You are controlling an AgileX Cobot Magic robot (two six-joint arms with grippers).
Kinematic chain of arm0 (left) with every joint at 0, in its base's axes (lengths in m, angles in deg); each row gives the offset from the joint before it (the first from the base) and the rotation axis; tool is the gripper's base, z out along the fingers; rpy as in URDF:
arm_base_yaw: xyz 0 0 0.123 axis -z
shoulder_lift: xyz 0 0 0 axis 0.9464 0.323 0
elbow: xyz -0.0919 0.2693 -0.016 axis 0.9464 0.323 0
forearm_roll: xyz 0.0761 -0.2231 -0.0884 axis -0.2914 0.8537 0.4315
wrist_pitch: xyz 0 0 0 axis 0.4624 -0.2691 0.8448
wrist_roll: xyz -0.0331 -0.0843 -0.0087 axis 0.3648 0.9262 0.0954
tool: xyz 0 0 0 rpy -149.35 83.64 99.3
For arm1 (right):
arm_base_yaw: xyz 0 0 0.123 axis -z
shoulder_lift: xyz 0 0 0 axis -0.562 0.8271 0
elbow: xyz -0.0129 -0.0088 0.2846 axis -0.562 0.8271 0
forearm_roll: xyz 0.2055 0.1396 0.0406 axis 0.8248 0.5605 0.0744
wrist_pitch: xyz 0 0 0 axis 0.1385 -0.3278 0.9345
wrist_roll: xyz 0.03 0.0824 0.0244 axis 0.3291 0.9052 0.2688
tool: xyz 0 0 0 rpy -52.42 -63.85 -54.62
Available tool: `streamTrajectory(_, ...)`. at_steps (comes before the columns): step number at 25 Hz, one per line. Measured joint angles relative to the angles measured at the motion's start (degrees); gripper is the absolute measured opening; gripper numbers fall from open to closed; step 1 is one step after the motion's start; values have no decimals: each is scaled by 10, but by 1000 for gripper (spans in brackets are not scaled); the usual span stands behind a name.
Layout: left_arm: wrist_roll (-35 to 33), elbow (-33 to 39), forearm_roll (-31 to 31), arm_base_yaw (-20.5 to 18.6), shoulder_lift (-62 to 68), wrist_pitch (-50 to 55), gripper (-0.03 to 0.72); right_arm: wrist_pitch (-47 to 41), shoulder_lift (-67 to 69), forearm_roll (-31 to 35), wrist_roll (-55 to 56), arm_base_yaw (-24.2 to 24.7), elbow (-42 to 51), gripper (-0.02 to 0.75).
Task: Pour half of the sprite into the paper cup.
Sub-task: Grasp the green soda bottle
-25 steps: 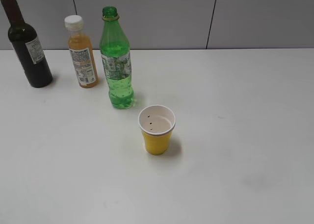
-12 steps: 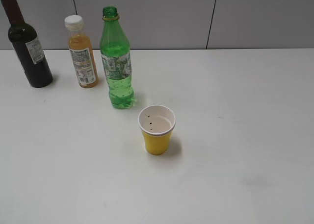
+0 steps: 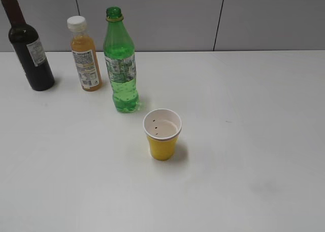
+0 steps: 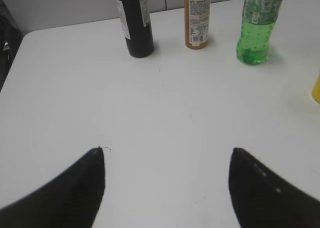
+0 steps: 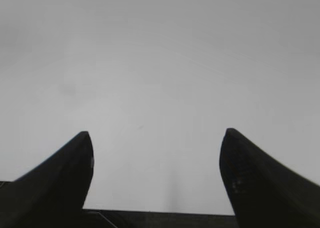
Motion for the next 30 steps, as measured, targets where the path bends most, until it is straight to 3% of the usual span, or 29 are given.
streamTrajectory(17, 0, 0, 0, 0, 0, 0, 587, -11, -202, -3, -4, 0, 10, 592)
streamTrajectory(30, 0, 0, 1, 0, 0, 0, 587, -14, -208, -4, -8, 0, 10, 592)
